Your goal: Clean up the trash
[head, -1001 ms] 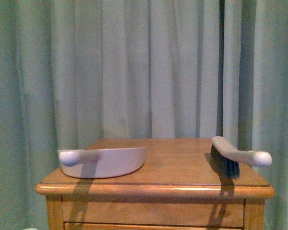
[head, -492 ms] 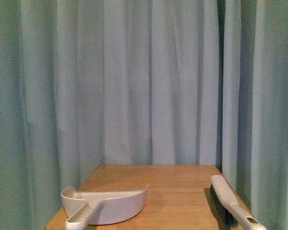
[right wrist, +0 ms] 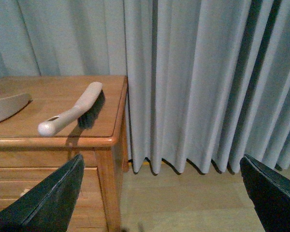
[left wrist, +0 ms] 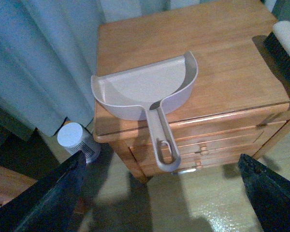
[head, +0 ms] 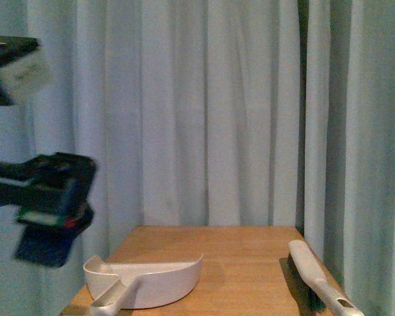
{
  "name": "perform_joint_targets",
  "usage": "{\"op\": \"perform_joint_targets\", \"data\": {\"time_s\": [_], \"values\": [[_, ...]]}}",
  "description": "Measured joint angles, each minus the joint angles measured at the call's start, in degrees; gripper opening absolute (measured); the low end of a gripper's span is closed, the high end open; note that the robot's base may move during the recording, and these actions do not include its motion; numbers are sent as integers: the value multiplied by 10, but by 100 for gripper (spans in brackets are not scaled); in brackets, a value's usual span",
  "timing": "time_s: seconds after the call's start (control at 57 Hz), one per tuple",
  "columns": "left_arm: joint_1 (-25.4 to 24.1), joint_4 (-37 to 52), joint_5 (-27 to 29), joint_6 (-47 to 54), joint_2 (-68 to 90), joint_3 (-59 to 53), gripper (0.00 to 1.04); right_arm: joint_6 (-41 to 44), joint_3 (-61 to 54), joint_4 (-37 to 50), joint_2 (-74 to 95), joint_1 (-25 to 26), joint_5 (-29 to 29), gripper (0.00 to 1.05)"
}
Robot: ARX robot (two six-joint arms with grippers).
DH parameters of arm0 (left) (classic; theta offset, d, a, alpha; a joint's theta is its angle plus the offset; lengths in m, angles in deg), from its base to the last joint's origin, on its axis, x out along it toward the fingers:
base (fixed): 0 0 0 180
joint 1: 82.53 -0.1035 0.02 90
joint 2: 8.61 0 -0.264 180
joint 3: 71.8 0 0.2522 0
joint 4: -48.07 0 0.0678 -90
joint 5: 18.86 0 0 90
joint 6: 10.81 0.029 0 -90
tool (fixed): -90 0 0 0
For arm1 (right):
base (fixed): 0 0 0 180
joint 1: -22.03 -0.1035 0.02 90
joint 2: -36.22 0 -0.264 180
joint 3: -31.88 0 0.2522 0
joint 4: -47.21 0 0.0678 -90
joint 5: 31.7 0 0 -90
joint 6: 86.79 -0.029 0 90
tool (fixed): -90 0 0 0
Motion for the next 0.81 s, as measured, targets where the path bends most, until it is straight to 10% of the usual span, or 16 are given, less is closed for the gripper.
{"op": "perform_joint_targets", "data": {"time_s": [0.088,0.105,0.808], "values": [[12,-36,23,-19,77,67,97,0,0,0,0,0,0,97],[19,-109,76,-81,307,213,97,0,0,0,0,0,0,97],[-4,-100,74,-98,396,240,97,0,0,0,0,0,0,97]]}}
